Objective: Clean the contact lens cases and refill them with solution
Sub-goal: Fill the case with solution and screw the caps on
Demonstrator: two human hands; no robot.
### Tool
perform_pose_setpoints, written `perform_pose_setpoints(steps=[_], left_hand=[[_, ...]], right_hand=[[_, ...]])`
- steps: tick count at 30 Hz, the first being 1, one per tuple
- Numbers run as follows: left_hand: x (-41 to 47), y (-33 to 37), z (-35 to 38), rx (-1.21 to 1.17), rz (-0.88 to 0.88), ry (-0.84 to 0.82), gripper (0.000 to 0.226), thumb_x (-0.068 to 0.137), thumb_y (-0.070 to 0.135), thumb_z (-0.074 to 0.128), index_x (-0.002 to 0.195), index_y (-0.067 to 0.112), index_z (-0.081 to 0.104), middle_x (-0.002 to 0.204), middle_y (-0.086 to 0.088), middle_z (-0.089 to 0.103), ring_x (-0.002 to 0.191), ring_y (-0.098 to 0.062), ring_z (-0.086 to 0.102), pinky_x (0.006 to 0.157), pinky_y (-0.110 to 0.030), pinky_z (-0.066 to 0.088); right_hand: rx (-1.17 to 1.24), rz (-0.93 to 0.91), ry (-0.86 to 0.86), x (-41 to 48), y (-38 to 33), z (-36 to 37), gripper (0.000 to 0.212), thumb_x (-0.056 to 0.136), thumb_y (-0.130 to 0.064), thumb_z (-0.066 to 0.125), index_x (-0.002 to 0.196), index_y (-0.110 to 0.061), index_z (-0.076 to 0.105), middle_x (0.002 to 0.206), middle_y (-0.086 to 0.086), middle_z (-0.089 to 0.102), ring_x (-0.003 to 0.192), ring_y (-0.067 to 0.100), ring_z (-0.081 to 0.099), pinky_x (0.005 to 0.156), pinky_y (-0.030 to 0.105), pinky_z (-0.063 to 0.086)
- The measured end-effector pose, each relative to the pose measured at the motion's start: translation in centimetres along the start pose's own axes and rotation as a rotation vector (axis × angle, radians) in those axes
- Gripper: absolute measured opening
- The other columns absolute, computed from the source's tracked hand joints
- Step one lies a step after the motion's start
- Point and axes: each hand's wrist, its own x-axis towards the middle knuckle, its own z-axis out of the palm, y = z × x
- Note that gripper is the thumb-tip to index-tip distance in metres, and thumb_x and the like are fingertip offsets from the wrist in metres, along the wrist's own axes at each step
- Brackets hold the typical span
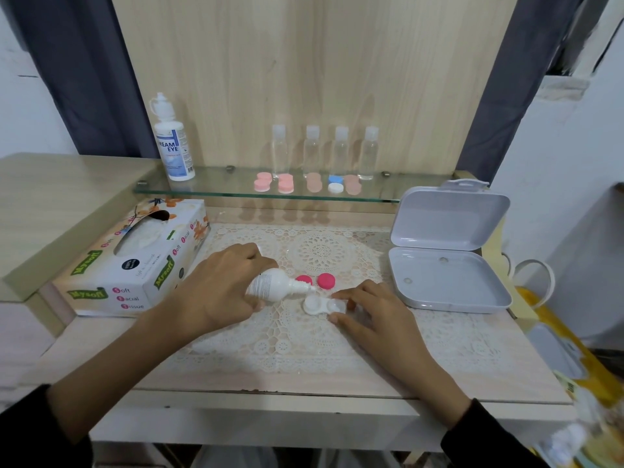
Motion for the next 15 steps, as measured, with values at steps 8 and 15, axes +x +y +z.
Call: perform_pose_setpoints(steps=[8,15], left_hand=[[0.8,2.2,-0.2,0.006,0.067,0.005,0.053,0.075,0.031,0.073,0.125,0.031,0.056,0.105,0.007,0.051,0.096,-0.013,0.046,0.076,-0.03,0.044],[1.2,3.0,0.0,0.105,0.16,0.088,0.048,0.071,0.028,0.076,0.117,0.027,0.062,0.102,0.004,0.055,0.089,-0.017,0.05,0.068,-0.028,0.032]], right_hand=[[-0.012,-0.006,0.002,-0.1,0.2,0.0,0.026,0.085,-0.046,0.064,0.109,-0.036,0.067,0.086,-0.018,0.052,0.082,0.005,0.047,0.065,0.019,0.033],[-0.037,-0.001,-0.003,0.0,0.3,0.2,0.031,0.085,-0.05,0.06,0.112,-0.035,0.066,0.087,-0.02,0.05,0.083,0.004,0.046,0.065,0.019,0.032]])
